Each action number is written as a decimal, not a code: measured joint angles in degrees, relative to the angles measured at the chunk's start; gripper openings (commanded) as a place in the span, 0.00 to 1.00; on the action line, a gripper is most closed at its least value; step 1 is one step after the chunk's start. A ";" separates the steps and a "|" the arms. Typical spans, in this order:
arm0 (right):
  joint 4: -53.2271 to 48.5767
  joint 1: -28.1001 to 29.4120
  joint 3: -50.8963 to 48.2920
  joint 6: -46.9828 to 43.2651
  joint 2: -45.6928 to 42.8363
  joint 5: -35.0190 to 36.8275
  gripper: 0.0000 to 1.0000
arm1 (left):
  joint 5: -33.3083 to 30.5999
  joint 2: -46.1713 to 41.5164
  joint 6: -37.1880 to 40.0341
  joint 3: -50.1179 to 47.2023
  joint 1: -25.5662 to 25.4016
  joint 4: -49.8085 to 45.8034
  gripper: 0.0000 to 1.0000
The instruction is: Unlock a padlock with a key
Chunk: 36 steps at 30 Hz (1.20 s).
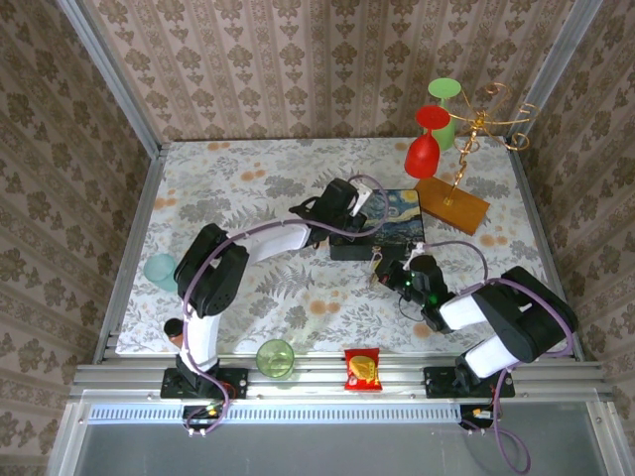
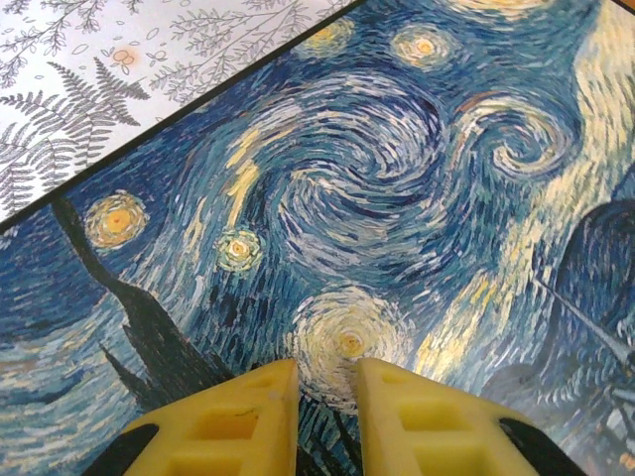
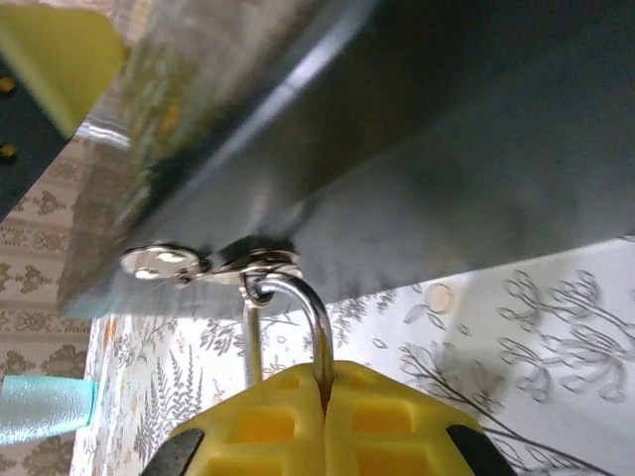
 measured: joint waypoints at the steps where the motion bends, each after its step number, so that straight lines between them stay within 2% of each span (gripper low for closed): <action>1: 0.11 0.04 -0.42 0.76 -0.22 0.57 0.00 | -0.24 -0.33 -0.28 -0.96 -0.28 1.05 0.19; 8: -0.11 1.68 -1.29 4.55 -1.60 4.33 0.00 | -0.44 -1.49 -2.16 -5.07 -0.63 6.88 0.18; 11: -0.57 4.61 -1.09 7.72 -1.70 10.03 0.00 | -0.59 -1.70 -2.45 -6.19 -0.68 8.63 0.17; 20: -1.77 8.55 -0.70 15.02 -1.88 19.45 0.00 | -1.05 -2.08 -3.21 -8.39 -0.96 12.39 0.14; 29: -14.05 10.54 1.07 19.65 -9.09 27.15 0.00 | -0.39 -2.73 -3.43 -10.54 -0.96 15.19 0.12; 36: -20.59 10.56 2.45 21.44 -12.66 29.73 0.00 | 0.50 -2.84 -3.65 -11.37 -0.94 16.63 0.11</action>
